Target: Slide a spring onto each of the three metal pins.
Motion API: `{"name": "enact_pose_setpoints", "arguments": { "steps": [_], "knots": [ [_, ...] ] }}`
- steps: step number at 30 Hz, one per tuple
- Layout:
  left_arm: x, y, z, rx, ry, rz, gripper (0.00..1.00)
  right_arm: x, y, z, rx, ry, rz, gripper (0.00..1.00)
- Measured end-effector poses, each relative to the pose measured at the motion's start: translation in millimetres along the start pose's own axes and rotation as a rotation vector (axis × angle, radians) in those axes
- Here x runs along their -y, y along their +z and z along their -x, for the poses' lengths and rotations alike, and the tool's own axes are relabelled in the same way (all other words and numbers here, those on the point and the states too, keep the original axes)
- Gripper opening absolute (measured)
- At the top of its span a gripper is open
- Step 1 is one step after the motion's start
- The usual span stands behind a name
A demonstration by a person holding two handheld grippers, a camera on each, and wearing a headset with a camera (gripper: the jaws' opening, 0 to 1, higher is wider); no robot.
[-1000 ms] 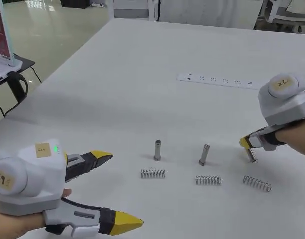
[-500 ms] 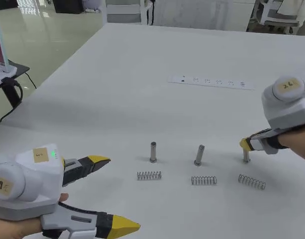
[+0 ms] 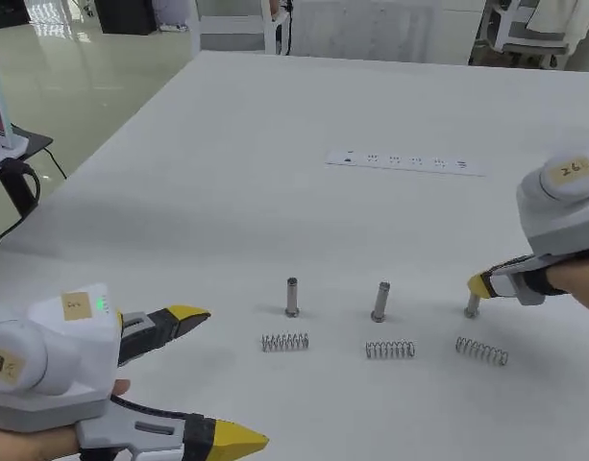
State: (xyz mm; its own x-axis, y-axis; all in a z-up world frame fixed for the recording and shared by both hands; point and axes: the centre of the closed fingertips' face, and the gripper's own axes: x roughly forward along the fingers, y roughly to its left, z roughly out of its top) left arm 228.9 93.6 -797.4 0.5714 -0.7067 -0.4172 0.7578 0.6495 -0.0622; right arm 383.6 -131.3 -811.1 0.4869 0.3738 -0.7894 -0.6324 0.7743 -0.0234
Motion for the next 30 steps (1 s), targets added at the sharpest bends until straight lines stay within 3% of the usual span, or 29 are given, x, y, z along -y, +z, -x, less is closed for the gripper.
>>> {"name": "enact_pose_setpoints", "arguments": {
  "steps": [10,24,30],
  "knots": [
    [0.3,-1.0,-0.5,-0.002,-0.002,0.0,0.87,2.1,0.6,-1.3,0.007,0.011,-0.013,0.06],
    [-0.5,-3.4,-1.2,-0.007,-0.005,0.0,0.87,-0.7,1.6,-2.7,-0.001,0.019,0.059,0.06],
    [-0.3,-4.2,-1.5,-0.01,-0.007,-0.001,0.87,0.5,-1.0,-2.4,-0.002,0.018,0.052,0.06]
  ]
}}
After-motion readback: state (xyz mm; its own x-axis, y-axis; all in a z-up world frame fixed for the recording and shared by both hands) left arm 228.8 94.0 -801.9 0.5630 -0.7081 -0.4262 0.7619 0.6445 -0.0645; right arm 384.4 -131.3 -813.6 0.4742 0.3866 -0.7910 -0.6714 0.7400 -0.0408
